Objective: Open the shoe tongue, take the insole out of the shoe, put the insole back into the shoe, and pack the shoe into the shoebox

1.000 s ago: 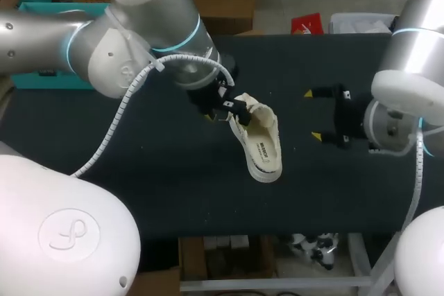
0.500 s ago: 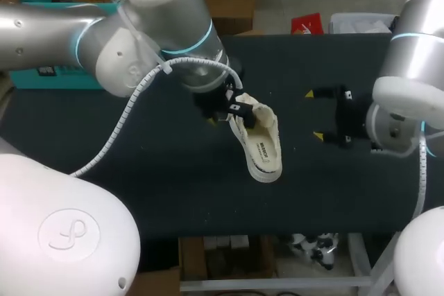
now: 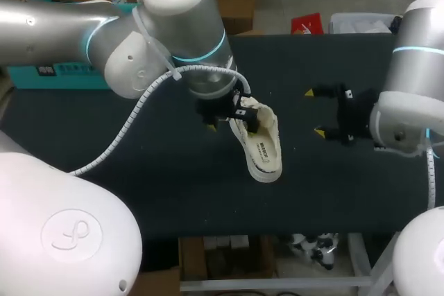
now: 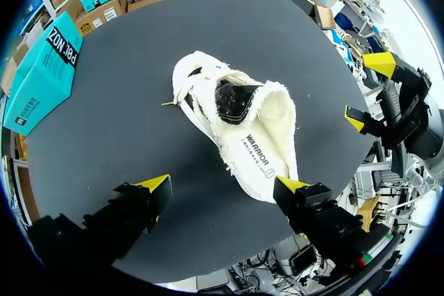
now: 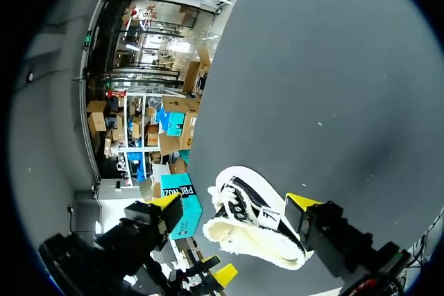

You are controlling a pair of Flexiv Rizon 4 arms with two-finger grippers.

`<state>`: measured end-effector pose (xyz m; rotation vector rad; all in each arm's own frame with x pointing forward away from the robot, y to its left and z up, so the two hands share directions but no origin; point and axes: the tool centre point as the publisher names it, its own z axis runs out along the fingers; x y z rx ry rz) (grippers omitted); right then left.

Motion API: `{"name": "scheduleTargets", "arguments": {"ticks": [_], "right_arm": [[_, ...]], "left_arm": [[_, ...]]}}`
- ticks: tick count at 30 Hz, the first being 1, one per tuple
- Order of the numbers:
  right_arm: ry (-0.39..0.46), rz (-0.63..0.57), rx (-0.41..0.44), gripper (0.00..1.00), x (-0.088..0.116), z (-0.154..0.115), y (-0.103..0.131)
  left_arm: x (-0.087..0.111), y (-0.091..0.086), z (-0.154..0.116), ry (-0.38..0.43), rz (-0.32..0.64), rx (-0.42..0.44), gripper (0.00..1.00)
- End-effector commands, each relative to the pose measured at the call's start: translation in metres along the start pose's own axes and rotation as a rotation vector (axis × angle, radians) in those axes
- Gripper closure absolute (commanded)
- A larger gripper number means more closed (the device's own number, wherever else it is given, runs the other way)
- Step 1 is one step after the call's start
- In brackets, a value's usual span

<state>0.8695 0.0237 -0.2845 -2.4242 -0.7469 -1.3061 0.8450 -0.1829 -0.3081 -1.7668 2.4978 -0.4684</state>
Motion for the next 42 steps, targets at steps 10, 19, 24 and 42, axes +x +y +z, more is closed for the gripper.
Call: {"name": "scheduleTargets", "arguments": {"ticks": [10, 19, 24, 42], "right_arm": [[-0.002, 0.002, 1.077, 0.0, 0.0, -0.005, 0.005], [-0.002, 0.002, 1.077, 0.0, 0.0, -0.005, 0.005], [0.034, -0.02, 1.138, 0.0, 0.001, -0.005, 0.005], [0.074, -0.03, 1.357, 0.0, 0.005, -0.006, 0.012]], "left_arm": [[0.001, -0.001, 0.014, -0.045, -0.072, 0.024, 0.0], [0.001, -0.001, 0.014, -0.045, -0.072, 0.024, 0.0], [0.003, -0.006, 0.019, -0.062, -0.107, 0.023, 0.0], [0.008, -0.018, 0.042, -0.071, -0.22, -0.002, 0.0]]}}
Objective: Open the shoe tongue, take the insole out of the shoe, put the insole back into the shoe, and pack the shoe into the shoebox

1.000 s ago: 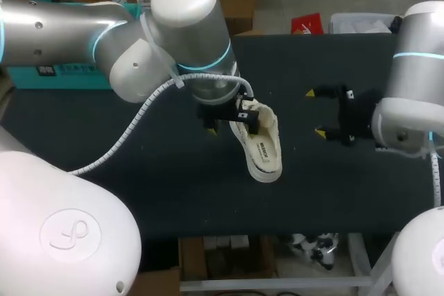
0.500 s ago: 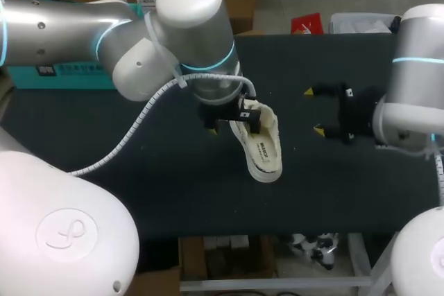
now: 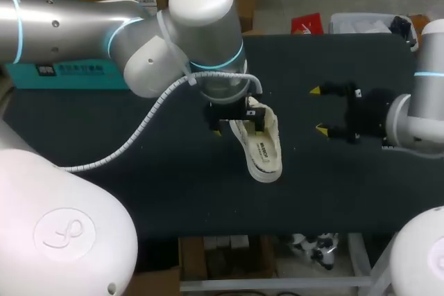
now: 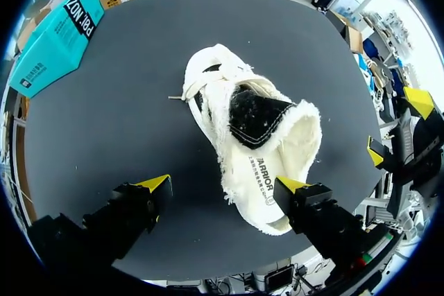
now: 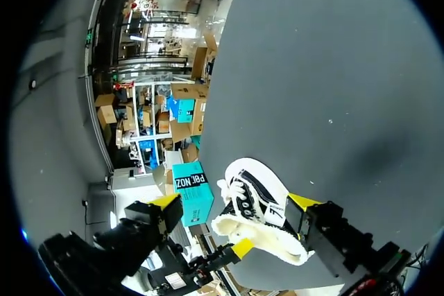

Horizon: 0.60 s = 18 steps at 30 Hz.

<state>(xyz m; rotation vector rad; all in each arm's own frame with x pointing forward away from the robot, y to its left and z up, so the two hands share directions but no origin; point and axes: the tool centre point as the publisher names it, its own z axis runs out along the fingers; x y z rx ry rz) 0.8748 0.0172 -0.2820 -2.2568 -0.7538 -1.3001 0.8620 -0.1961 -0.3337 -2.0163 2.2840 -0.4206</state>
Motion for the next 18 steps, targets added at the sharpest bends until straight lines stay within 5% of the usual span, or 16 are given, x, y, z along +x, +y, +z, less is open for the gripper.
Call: {"name": "scheduleTargets", "arguments": {"ticks": [1, 7, 12, 15, 17, 18], "right_arm": [[-0.014, 0.002, 1.229, 0.0, 0.003, -0.0056, 0.0033], [-0.022, 0.001, 1.249, 0.0, 0.0037, -0.0057, 0.0044], [-0.155, 0.005, 1.274, 0.0, 0.0088, -0.0075, 0.006], [-0.155, 0.005, 1.274, 0.0, 0.0088, -0.0075, 0.006], [-0.155, 0.005, 1.274, 0.0, 0.0088, -0.0075, 0.006], [-0.155, 0.005, 1.274, 0.0, 0.0088, -0.0075, 0.006]], "left_arm": [[0.0063, -0.0049, 0.0123, -0.006, -0.018, -0.008, 0.0], [0.0068, -0.0062, 0.0156, 0.002, -0.037, -0.011, 0.0], [0.0047, -0.0076, 0.0168, 0.025, -0.071, -0.013, 0.0], [0.0038, -0.0084, 0.0162, 0.037, -0.091, -0.013, 0.0], [0.0031, -0.0092, 0.0153, 0.049, -0.101, -0.017, 0.14], [0.003, -0.0092, 0.0152, 0.048, -0.101, -0.016, 0.3]]}}
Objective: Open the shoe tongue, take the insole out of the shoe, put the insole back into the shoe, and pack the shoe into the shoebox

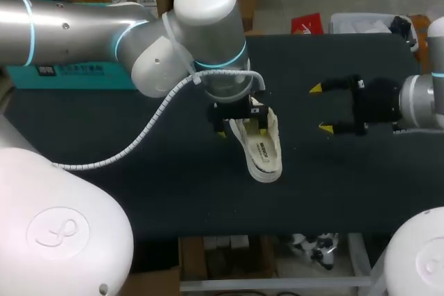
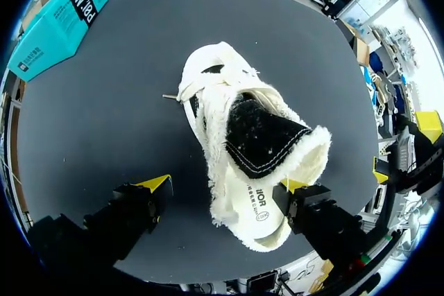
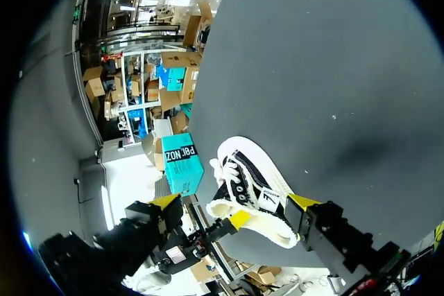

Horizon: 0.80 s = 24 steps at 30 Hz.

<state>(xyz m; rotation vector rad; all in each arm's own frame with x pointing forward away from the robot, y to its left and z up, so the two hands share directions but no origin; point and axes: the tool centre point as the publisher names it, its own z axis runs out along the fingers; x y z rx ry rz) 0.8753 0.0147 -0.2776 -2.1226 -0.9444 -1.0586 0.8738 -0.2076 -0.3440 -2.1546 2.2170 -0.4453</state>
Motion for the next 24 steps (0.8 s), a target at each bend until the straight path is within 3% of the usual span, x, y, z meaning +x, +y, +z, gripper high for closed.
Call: {"name": "scheduleTargets", "arguments": {"ticks": [1, 3, 4, 5, 9, 11, 20, 24], "right_arm": [[-0.045, 0.0, 1.026, 0.0, 0.005, -0.006, 0.003], [-0.045, 0.0, 1.026, 0.0, 0.005, -0.006, 0.003], [-0.045, 0.0, 1.026, 0.0, 0.005, -0.006, 0.003], [-0.045, 0.0, 1.026, 0.0, 0.005, -0.006, 0.003], [-0.045, 0.0, 1.026, 0.0, 0.005, -0.006, 0.003], [-0.045, 0.0, 1.026, 0.0, 0.005, -0.006, 0.003], [-0.045, 0.0, 1.026, 0.0, 0.005, -0.006, 0.003], [-0.092, -0.054, 0.929, 0.0, 0.011, -0.013, -0.005]], "left_arm": [[-0.005, 0.0, 0.0, 0.017, -0.002, -0.001, 0.51], [-0.005, 0.0, 0.0, 0.019, -0.006, -0.001, 0.65], [-0.005, 0.0, -0.001, 0.016, -0.009, 0.001, 0.8], [-0.005, 0.0, -0.001, 0.015, -0.009, 0.001, 0.86], [-0.001, -0.003, 0.002, 0.003, -0.021, -0.001, 0.87], [0.0, -0.004, 0.002, 0.001, -0.025, 0.0, 1.0], [0.002, -0.004, -0.002, -0.004, -0.007, 0.025, 1.0], [-0.003, -0.003, -0.008, 0.002, 0.019, 0.028, 1.0]]}}
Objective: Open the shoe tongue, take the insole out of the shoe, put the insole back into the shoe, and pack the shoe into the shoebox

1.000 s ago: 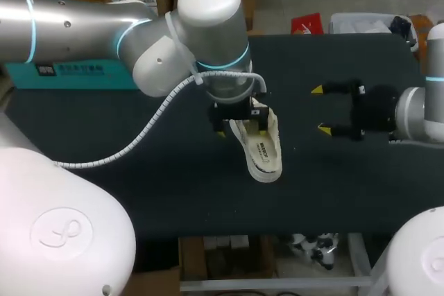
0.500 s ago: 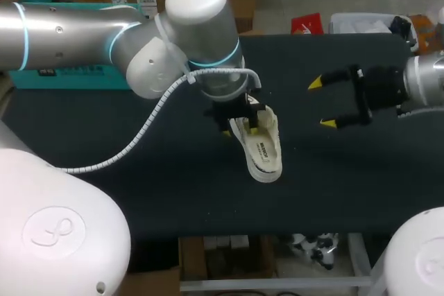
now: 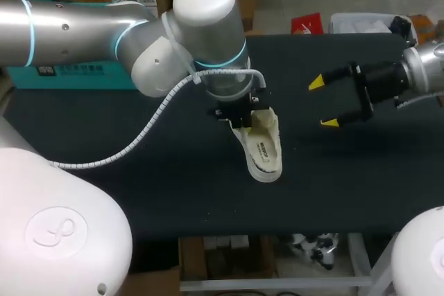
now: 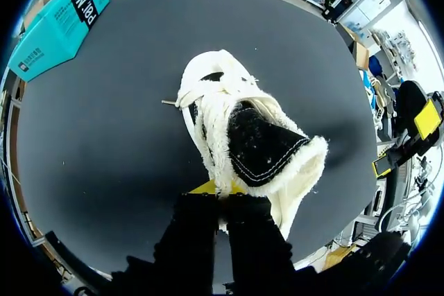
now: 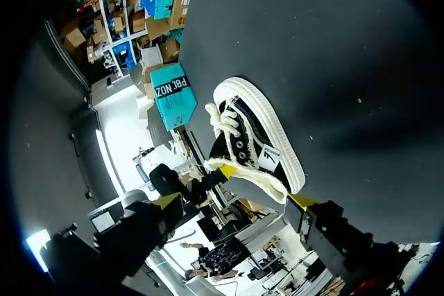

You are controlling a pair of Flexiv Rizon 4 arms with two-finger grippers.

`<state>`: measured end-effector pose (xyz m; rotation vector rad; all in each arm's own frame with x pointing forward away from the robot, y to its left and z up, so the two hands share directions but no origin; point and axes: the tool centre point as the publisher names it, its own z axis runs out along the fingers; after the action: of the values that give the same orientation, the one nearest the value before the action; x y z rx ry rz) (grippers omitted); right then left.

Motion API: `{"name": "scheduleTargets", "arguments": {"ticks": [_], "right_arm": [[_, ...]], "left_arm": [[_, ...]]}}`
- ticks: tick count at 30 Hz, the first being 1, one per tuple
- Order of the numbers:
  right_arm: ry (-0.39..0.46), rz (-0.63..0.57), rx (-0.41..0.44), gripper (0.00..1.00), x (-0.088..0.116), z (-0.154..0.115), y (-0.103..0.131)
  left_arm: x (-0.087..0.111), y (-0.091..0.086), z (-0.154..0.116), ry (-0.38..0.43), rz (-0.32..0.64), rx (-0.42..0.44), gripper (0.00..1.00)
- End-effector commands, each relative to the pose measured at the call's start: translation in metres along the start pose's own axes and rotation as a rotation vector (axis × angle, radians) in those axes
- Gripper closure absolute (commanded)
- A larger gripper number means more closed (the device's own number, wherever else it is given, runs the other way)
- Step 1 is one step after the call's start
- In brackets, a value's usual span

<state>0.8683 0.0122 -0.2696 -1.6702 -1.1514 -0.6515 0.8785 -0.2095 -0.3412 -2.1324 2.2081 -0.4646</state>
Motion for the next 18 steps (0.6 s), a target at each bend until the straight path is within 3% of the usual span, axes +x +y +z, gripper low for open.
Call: {"name": "scheduleTargets", "arguments": {"ticks": [1, 6, 12, 16, 18], "right_arm": [[-0.051, -0.017, 0.343, 0.0, 0.009, -0.005, -0.004], [-0.09, -0.032, 0.24, 0.0, 0.014, -0.005, -0.012], [-0.107, -0.073, 0.116, 0.0, 0.015, -0.005, -0.022], [-0.128, -0.078, -0.054, 0.0, 0.015, -0.001, -0.033], [-0.128, -0.078, -0.054, 0.0, 0.015, -0.001, -0.033]], "left_arm": [[-0.007, 0.002, -0.008, 0.006, 0.012, 0.006, 1.0], [-0.017, 0.001, -0.012, 0.025, 0.032, 0.007, 1.0], [-0.027, -0.003, -0.017, 0.07, 0.128, 0.003, 1.0], [-0.033, -0.007, -0.024, 0.097, 0.191, 0.004, 1.0], [-0.035, -0.009, -0.027, 0.09, 0.243, 0.015, 1.0]]}}
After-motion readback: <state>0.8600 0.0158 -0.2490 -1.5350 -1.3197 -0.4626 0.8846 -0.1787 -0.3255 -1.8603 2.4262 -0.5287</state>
